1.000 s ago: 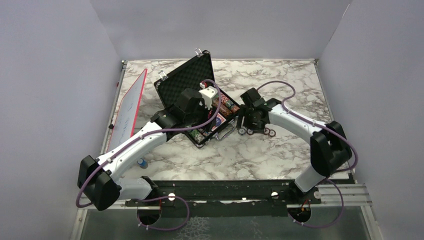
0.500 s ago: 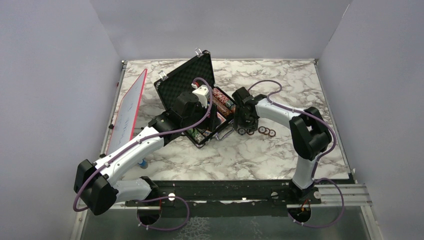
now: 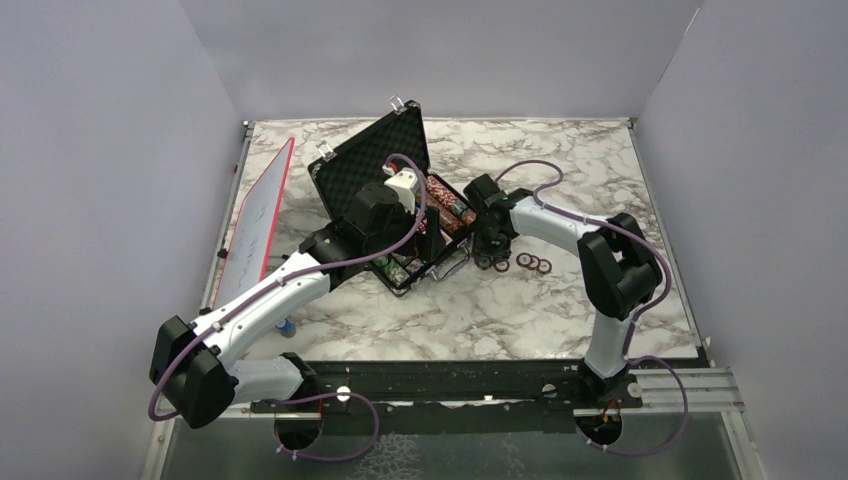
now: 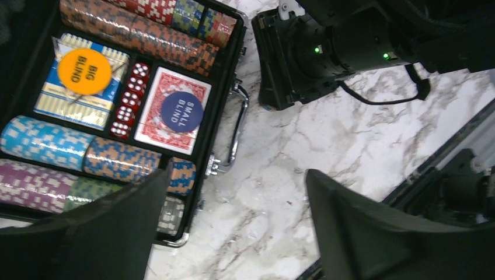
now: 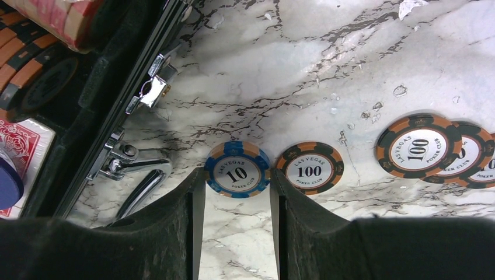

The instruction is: Pack up texas hold em set

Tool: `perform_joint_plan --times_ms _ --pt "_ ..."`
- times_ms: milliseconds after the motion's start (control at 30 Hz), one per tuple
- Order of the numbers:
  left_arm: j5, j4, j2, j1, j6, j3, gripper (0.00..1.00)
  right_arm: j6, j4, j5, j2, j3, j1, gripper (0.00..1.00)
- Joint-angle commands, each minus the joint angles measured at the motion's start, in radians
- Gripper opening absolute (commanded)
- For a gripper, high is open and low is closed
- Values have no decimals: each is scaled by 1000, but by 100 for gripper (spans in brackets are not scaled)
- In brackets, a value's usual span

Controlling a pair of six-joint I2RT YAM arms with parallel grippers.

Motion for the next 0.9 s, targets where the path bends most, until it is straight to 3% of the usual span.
perform_joint_plan --times_ms 0,100,333,533,867 --pt "-27 70 -33 8 -33 -27 99 38 -1 19 -123 -24 -5 31" --pt "34 112 -27 11 -78 -42 97 76 7 -7 -227 -55 -5 32" --pt "263 362 38 10 -244 -128 78 203 121 -102 -446 -157 -5 33" --pt "14 291 58 10 -328 -124 75 128 96 -126 -393 -166 -5 39" --pt "-141 286 38 11 -482 -163 75 -226 7 -174 -161 -62 7 62"
